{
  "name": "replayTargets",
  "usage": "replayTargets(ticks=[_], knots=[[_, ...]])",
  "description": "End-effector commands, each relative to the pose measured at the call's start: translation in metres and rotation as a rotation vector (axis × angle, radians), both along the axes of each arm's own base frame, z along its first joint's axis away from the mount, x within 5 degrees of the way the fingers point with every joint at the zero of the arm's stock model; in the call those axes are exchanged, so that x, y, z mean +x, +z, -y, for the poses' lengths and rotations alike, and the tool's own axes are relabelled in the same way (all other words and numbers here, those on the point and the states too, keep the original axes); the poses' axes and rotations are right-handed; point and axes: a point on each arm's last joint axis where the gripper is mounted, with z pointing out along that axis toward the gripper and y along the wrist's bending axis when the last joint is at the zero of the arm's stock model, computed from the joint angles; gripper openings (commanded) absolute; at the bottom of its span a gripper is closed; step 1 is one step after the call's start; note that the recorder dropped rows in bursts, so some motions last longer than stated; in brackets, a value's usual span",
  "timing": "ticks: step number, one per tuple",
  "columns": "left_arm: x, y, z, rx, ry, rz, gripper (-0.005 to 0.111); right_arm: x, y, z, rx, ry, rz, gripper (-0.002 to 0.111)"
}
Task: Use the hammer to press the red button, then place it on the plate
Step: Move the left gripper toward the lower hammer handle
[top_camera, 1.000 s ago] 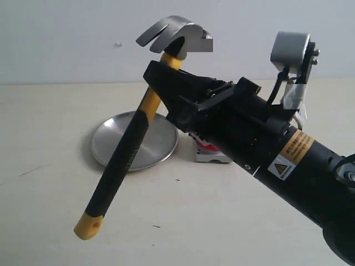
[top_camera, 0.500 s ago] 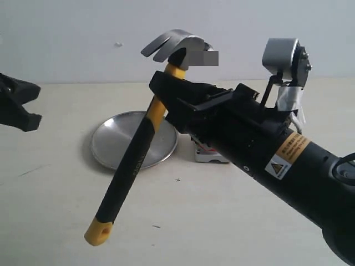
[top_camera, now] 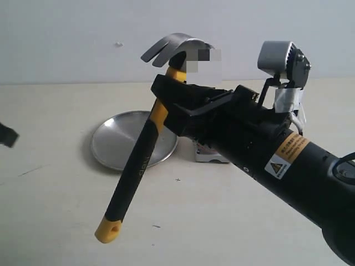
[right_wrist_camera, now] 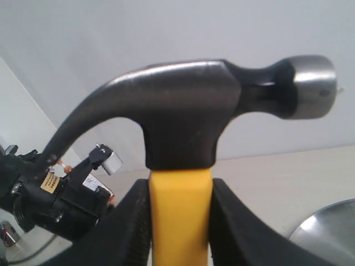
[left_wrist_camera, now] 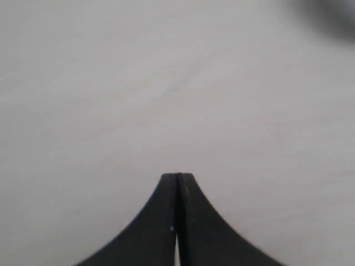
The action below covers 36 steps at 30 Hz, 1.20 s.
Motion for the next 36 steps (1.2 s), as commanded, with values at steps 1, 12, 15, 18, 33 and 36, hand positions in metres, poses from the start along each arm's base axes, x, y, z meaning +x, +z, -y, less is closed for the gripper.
replayTargets(ticks=[1,12,15,18,33,36], knots=[[-0.017,-0.004,0.047,-0.440,-0.269,0.238,0.000,0.000,0.009,0.001,0.063,0.000,0.040,0.000],[-0.070,-0.030,0.069,-0.748,-0.657,0.464,0.000,0.000,0.009,0.002,0.085,0.001,0.022,0.000],[-0.076,-0.029,0.071,-0.777,-0.725,0.474,0.000,0.001,0.008,0.002,0.086,-0.010,0.010,0.000],[-0.078,-0.027,0.073,-0.796,-0.775,0.487,0.000,0.002,0.004,0.004,0.079,-0.035,-0.031,0.000],[-0.072,-0.023,0.076,-0.775,-0.765,0.502,0.011,0.015,0.002,0.004,0.040,-0.131,-0.158,0.000],[-0.070,-0.027,0.083,-0.712,-0.783,0.461,0.032,0.018,0.006,0.001,0.036,-0.122,-0.160,0.000]])
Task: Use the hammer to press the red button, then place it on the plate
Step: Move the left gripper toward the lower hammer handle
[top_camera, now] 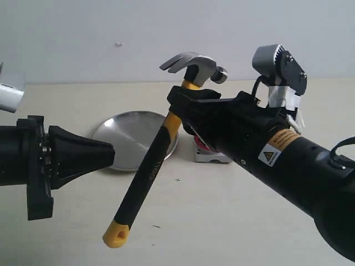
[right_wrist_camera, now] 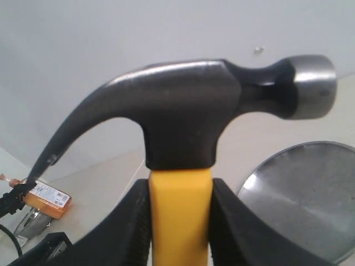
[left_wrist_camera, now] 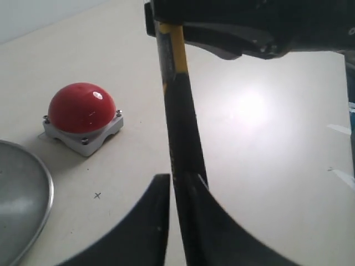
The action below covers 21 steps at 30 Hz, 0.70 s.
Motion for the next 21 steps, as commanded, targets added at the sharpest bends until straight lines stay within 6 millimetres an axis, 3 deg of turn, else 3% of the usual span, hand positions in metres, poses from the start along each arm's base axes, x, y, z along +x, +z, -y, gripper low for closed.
replayTargets(ticks=[1,3,5,21], knots=[[0.003,-0.003,0.012,0.078,-0.005,-0.016,0.040,0.006,0.018,-0.005,0.020,0.003,0.077,0.000],[0.002,-0.006,0.016,0.109,-0.003,-0.036,0.052,0.007,0.019,-0.006,0.002,0.006,0.072,0.000],[0.001,-0.009,0.019,0.123,-0.010,-0.048,0.056,0.009,0.020,-0.008,-0.014,0.009,0.070,0.000],[-0.002,-0.015,0.027,0.118,-0.026,-0.126,0.057,0.013,0.029,-0.013,-0.017,0.026,0.074,0.000]])
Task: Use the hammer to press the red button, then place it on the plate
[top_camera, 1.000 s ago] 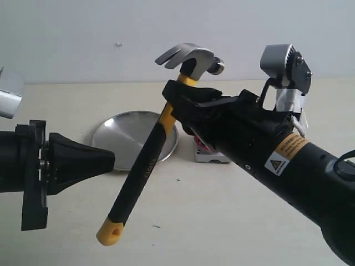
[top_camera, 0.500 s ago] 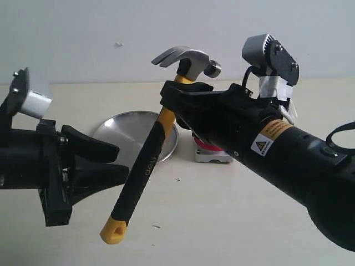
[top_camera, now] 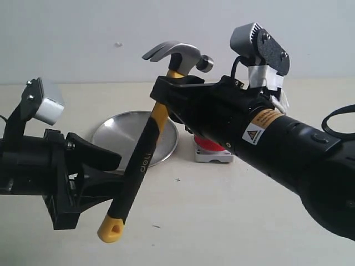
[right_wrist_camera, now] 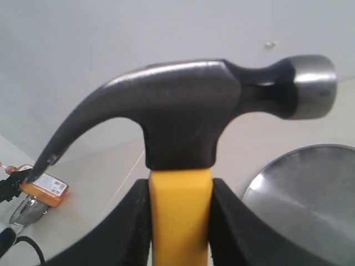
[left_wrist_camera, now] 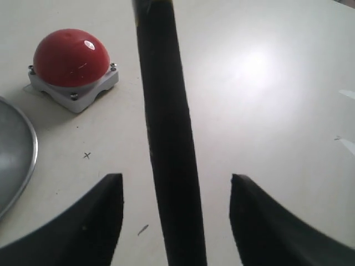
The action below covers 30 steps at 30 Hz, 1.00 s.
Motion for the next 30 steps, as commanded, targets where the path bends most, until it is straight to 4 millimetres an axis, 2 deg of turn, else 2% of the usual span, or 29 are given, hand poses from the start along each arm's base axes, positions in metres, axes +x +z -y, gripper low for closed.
replayTargets(ticks=[1,11,21,30], knots=[[-0.002,-0.005,0.009,-0.001,-0.030,-0.035,0.057,0.002,0.013,-0.001,0.028,0.001,0.084,0.000],[0.012,-0.024,0.030,0.043,-0.033,-0.132,0.061,0.002,0.012,-0.001,0.022,0.003,0.074,0.000],[0.028,-0.046,0.035,0.088,0.002,-0.208,0.061,0.002,0.012,-0.001,0.005,0.004,0.085,0.000],[0.031,-0.050,0.037,0.094,-0.002,-0.223,0.061,0.002,0.012,-0.001,0.004,0.005,0.083,0.000]])
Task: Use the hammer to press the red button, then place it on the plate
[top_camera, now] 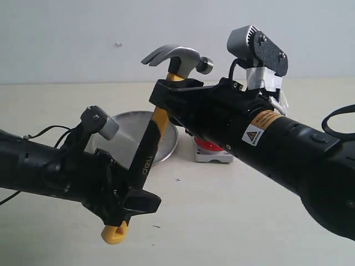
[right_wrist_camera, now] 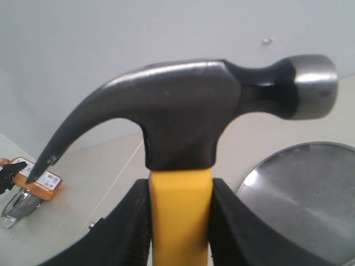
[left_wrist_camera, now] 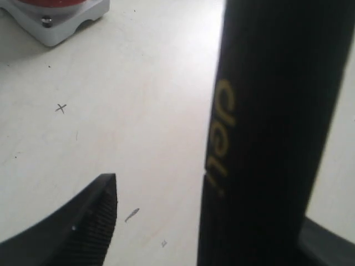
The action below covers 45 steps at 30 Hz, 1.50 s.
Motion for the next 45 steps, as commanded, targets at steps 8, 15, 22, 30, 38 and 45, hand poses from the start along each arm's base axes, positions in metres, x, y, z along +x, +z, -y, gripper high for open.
replayTargets(ticks=[8,15,22,30,38,45], knots=[[0.002,0.003,0.003,-0.013,0.007,0.004,0.061,0.002,0.014,-0.001,0.033,-0.001,0.085,0.000],[0.003,0.002,0.002,0.007,0.008,0.015,0.030,0.002,0.014,0.000,0.035,-0.005,0.083,0.000],[0.003,0.002,0.002,0.013,-0.019,0.052,0.000,0.002,0.014,0.000,0.036,-0.006,0.082,0.000],[0.004,0.002,0.002,0.014,-0.021,0.064,0.000,0.003,0.010,0.003,0.053,-0.041,0.034,0.009],[0.008,0.007,0.003,0.007,-0.027,0.092,0.000,0.003,0.003,0.003,0.008,-0.041,-0.029,0.035],[0.010,0.011,0.005,-0.004,-0.024,0.105,0.000,0.001,-0.004,0.002,-0.046,-0.020,-0.086,0.044]])
